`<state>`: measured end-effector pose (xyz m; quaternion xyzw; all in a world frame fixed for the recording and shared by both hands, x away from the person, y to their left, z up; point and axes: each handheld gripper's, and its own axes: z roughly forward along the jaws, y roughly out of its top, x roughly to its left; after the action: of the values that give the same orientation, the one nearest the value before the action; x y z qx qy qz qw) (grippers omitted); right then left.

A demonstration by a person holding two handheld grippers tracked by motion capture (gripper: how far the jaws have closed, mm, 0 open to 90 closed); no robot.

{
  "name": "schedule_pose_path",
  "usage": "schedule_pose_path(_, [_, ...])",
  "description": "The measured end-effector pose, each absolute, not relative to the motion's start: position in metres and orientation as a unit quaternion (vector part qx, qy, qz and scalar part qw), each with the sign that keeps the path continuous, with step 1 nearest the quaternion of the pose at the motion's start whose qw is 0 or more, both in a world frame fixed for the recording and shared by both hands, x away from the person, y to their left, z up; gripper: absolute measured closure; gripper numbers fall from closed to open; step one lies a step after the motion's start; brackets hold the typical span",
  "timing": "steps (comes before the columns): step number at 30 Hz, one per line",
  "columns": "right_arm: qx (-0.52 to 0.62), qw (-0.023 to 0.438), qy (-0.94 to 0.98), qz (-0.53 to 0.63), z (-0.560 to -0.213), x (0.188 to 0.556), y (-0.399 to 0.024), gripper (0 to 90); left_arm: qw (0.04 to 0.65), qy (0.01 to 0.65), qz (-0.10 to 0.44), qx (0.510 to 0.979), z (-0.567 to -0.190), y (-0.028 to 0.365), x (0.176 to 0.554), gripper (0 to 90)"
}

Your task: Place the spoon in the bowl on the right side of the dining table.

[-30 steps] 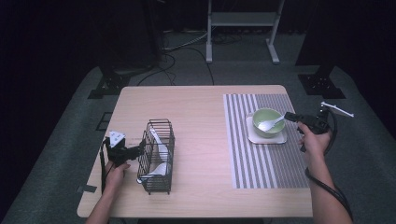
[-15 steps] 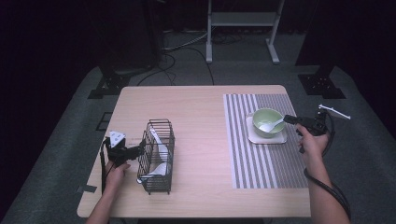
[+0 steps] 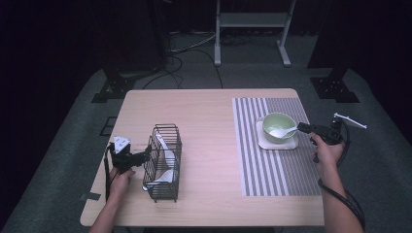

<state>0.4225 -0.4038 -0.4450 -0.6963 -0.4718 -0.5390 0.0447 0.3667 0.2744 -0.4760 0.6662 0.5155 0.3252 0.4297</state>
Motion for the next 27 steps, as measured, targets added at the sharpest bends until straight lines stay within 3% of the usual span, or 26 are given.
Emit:
schedule_pose_path(17, [-0.69,0.024,-0.5,-0.522,-0.443,0.409,-0.403,58.3,0.431,0.514,0.325,0.667,-0.476,0.274,0.367,1.6])
schedule_pose_path(27, [-0.686,0.014,-0.514,-0.515,-0.441,0.401,-0.4,54.1,0.429,0.514,0.325,0.669,-0.476,0.274,0.366,1.6])
